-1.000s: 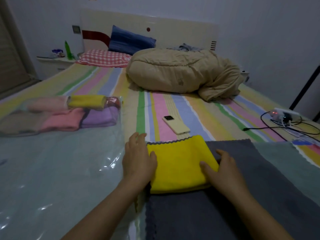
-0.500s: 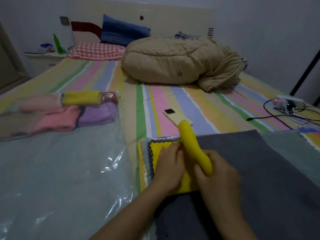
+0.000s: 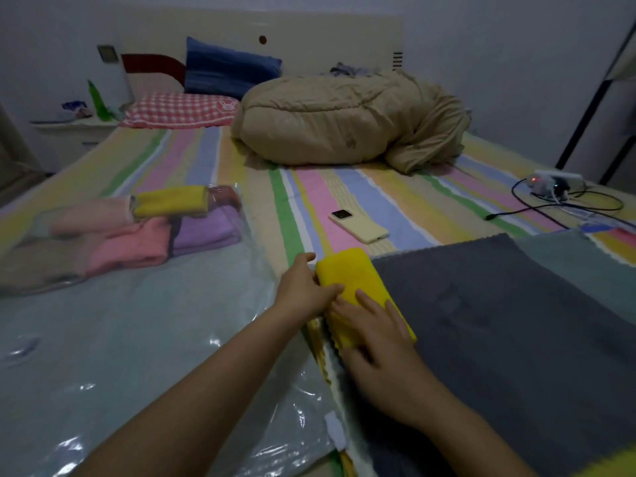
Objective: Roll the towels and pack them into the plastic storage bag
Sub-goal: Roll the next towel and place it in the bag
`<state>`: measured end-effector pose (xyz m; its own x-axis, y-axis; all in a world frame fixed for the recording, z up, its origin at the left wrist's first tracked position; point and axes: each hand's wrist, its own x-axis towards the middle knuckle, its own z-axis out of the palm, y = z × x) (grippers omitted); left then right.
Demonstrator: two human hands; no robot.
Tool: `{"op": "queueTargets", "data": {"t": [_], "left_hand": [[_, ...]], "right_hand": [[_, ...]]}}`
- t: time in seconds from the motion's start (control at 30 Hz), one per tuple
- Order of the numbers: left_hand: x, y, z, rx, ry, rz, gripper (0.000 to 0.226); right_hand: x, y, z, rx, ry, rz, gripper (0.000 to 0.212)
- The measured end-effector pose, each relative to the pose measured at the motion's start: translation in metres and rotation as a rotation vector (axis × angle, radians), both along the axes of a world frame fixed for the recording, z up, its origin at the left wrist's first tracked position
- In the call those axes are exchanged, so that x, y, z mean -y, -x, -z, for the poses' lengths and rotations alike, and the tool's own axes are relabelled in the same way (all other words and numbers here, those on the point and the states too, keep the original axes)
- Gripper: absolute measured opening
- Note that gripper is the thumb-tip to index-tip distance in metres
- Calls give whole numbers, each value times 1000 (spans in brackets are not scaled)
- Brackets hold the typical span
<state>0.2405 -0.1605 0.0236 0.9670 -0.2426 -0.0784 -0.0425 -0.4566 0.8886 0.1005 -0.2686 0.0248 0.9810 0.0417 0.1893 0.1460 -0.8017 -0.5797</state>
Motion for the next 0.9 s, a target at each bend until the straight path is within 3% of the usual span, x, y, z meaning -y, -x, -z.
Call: {"op": "queueTargets", "data": {"t": [0.07,0.1,0.13,0.17,0.23,0.3,0.37,0.43,0.5,0.53,0.63,0.7,0.8,0.9], "left_hand": [[-1,-3,-4,-11,-34,4,80],[-1,-5,-5,-38,-25,17,81],[-1,-6,-6,-60,-13,25,82],[-1,-5,-8,-83,-5,33,83],[-1,-1,-9,-71,-8,30,83],[-2,6,-9,-22,-42,8,81],[-5,15,-8,4,-66,-22,80],[-11,26,-9,-23,-34,-30,87],[-17,37,-11,-147,56,-21,100],[-19,43,-13,-219,92,-3,103],[-24,58,-17,-326,93,68,109],[-25,67,-16,-303,15,98,110],[-26,79,-12,-192,-87,151,100],[-30,91,-10,-3,-36,86,81]], "right_hand": [[15,-6,-13,104,-338,239,39],[26,-12,-19,110,-371,388,28],[34,-19,-24,14,-356,485,29],[39,-25,-28,-147,-335,509,45],[42,-38,-29,-419,-332,451,71],[37,-44,-32,-479,-340,428,73],[31,-40,-36,-494,-453,403,51],[29,-28,-39,-534,-713,352,23],[29,-9,-40,-564,-892,288,16],[31,1,-41,-573,-885,257,21],[39,24,-43,-608,-688,308,42],[42,36,-46,-609,-561,341,46],[39,48,-41,-414,-115,250,42],[23,57,-33,-265,305,175,37]]}}
